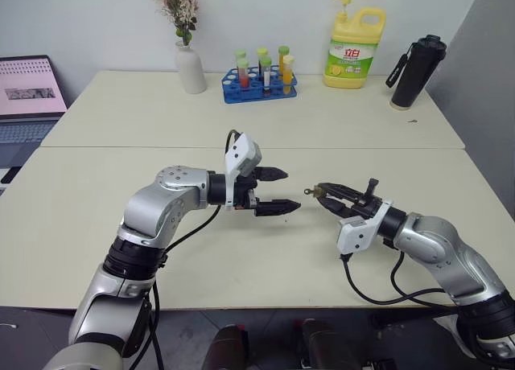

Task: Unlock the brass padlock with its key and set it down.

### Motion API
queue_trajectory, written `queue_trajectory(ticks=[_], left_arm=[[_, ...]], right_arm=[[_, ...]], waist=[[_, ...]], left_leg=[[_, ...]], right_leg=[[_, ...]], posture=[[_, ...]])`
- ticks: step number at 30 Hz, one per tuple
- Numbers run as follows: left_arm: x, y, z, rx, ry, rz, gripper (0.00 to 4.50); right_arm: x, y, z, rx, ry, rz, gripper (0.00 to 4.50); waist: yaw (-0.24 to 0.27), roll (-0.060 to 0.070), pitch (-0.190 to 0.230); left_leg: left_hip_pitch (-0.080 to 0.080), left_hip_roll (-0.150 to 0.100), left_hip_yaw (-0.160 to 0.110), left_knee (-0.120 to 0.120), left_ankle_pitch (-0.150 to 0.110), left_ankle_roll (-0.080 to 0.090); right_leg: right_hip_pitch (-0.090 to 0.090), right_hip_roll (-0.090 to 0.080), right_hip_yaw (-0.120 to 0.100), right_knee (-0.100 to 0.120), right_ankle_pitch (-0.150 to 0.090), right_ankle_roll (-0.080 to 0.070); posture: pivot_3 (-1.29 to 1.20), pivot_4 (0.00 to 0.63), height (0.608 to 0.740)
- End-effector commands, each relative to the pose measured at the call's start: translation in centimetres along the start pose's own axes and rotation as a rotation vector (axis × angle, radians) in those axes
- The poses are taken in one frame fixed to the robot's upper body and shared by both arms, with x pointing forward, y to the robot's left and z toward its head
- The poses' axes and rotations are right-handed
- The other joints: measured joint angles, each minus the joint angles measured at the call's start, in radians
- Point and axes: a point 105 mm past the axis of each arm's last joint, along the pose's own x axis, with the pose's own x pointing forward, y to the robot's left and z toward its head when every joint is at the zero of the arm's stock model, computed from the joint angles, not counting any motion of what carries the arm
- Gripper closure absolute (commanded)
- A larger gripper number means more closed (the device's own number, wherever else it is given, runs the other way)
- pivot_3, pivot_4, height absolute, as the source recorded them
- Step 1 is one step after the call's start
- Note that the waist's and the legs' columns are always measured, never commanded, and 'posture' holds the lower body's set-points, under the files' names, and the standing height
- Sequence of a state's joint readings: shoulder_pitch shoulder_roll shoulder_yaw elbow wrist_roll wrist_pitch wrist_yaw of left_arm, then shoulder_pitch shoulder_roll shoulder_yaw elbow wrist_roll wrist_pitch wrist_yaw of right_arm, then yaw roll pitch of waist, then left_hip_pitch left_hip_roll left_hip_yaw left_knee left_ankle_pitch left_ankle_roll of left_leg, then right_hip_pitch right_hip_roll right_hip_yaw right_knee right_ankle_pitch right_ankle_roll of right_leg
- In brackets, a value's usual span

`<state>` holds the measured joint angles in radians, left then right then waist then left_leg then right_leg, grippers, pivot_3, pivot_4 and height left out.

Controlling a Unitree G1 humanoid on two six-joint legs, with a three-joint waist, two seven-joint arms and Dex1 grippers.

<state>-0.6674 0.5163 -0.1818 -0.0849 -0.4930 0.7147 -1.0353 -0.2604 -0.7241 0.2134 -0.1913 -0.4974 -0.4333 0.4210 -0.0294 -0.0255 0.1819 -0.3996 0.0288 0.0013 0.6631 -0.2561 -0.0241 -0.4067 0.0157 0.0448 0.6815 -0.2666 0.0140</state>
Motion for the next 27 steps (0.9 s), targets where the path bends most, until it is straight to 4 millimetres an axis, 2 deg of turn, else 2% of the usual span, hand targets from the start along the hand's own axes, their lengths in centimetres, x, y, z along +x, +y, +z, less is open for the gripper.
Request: queue_trajectory(ticks=[1,10,14,25,27], left_arm=[[0.5,-0.3,1.1,-0.002,-0.027,-0.028,0.0],[1.3,0.4,1.4,-0.015,-0.034,-0.026,0.0],[1.4,0.8,1.3,-0.005,-0.029,-0.017,0.91],[1.9,0.7,1.4,-0.005,-0.044,-0.038,4.4],[2.0,0.7,1.4,-0.005,-0.046,-0.042,4.5]], right_arm=[[0.0,-1.8,0.5,-0.009,-0.031,-0.08,3.56],[0.3,-2.1,0.9,-0.001,-0.056,-0.086,3.56],[0.4,-2.2,1.0,0.01,-0.061,-0.091,3.56],[0.5,-2.4,1.6,0.032,-0.083,-0.095,3.56],[0.5,-2.3,1.8,0.033,-0.091,-0.091,3.56]], waist=[[0.0,0.0,0.0],[0.0,0.0,0.0],[0.0,0.0,0.0],[0.0,0.0,0.0],[0.0,0.0,0.0]], left_leg=[[0.0,0.0,0.0,0.0,0.0,0.0],[0.0,0.0,0.0,0.0,0.0,0.0],[0.0,0.0,0.0,0.0,0.0,0.0],[0.0,0.0,0.0,0.001,0.0,0.0],[0.0,0.0,0.0,0.001,0.0,0.0]], right_leg=[[0.0,0.0,0.0,0.0,0.0,0.0],[0.0,0.0,0.0,0.0,0.001,-0.001],[0.0,0.0,0.0,0.0,0.001,-0.001],[0.0,0.0,0.0,0.0,0.001,-0.001],[0.0,0.0,0.0,0.0,0.001,-0.002]], posture=[[0.0,0.15,0.74],[0.0,0.15,0.74],[0.0,0.15,0.74],[0.0,0.15,0.74],[0.0,0.15,0.74]])
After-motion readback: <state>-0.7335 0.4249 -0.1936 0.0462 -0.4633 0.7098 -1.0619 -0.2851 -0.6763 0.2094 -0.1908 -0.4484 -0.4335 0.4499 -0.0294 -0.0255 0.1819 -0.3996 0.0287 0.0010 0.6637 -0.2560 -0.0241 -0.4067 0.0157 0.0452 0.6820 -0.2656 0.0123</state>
